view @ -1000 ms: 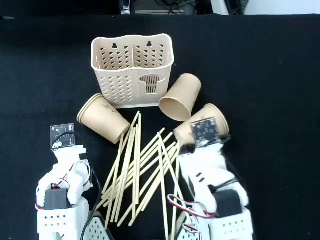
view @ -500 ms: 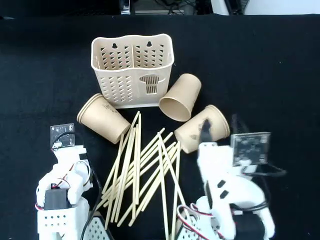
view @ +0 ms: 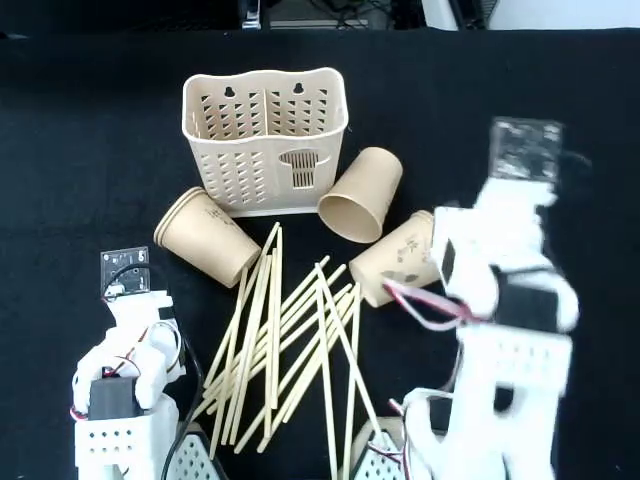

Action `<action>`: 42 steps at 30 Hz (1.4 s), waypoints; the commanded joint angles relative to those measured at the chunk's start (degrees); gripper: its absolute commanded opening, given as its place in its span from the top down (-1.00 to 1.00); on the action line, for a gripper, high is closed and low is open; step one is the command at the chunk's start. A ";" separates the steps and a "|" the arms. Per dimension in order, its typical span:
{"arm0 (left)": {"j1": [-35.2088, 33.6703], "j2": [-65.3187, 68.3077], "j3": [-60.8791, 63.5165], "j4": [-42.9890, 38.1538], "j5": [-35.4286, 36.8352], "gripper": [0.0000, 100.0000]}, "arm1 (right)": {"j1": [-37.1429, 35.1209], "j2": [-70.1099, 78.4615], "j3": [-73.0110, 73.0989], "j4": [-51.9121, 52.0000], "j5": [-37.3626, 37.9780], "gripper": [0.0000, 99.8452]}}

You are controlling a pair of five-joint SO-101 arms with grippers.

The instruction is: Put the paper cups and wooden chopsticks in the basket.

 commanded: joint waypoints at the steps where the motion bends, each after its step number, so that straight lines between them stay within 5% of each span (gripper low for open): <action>1: -0.22 -0.18 0.84 0.35 0.00 0.94 | -0.18 12.35 -3.91 1.76 9.05 0.54; 9: -0.22 -0.18 0.84 0.35 0.00 0.94 | -0.35 31.78 -9.27 7.21 28.48 0.55; 22: -0.22 -0.18 0.84 0.35 0.00 0.94 | -3.87 31.87 -4.44 2.64 37.80 0.55; 25: -0.22 -0.18 0.84 0.35 0.00 0.94 | -5.71 31.60 -2.51 3.25 41.14 0.70; 28: -0.22 -0.18 0.84 0.35 0.00 0.94 | -6.15 31.52 -2.59 3.69 40.35 0.98; 42: -0.22 -0.18 0.84 0.35 0.00 0.94 | -6.15 2.51 -2.15 18.29 39.65 0.98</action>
